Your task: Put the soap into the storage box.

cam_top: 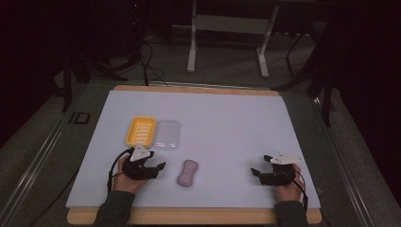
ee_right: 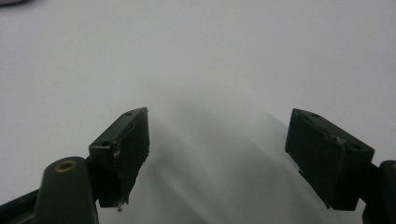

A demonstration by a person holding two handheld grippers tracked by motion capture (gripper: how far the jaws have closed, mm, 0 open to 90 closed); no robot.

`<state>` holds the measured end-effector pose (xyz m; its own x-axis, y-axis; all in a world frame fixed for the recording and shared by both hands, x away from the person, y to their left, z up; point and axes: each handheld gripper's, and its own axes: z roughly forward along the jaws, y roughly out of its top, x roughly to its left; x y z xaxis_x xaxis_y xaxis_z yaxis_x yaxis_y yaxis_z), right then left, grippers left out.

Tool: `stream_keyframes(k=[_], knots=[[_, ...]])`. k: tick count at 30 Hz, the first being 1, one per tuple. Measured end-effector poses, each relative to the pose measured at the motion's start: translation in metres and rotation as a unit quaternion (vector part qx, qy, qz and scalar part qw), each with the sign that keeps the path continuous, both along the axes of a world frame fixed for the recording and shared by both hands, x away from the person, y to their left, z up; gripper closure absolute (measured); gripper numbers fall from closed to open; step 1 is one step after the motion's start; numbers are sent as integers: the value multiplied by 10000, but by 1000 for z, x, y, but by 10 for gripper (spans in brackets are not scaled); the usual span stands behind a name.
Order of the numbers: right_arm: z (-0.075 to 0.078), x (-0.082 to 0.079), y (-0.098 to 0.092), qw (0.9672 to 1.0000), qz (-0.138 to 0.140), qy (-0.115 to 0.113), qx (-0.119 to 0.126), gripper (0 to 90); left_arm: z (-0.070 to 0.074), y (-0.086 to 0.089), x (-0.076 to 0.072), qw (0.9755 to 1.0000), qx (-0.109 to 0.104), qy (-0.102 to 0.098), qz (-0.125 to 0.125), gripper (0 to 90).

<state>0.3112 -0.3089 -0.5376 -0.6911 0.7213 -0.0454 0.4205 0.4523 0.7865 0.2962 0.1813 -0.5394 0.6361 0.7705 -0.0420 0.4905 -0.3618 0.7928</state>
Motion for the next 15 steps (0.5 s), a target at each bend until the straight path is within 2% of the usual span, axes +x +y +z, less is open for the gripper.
stream_keyframes(k=[5, 8, 11, 12, 15], knots=[[0, 0, 0, 10000, -7, -9, 22, 211, 1, 0, -1, 10000, -2, -31, 0, 345], [0, 0, 1, 10000, 11, -11, -16, 211, 2, 1, -2, 9997, 81, -128, 172, 372], [0, 0, 1, 10000, 13, -7, -23, 211, 2, 2, -2, 9997, 49, -117, 208, 377], [0, 0, 0, 10000, 16, -2, -13, 211, 3, 4, -1, 9994, 19, -102, 325, 386], [0, 0, 1, 10000, 10, 17, -14, 209, 4, 5, -1, 9991, 25, -48, 430, 393]])
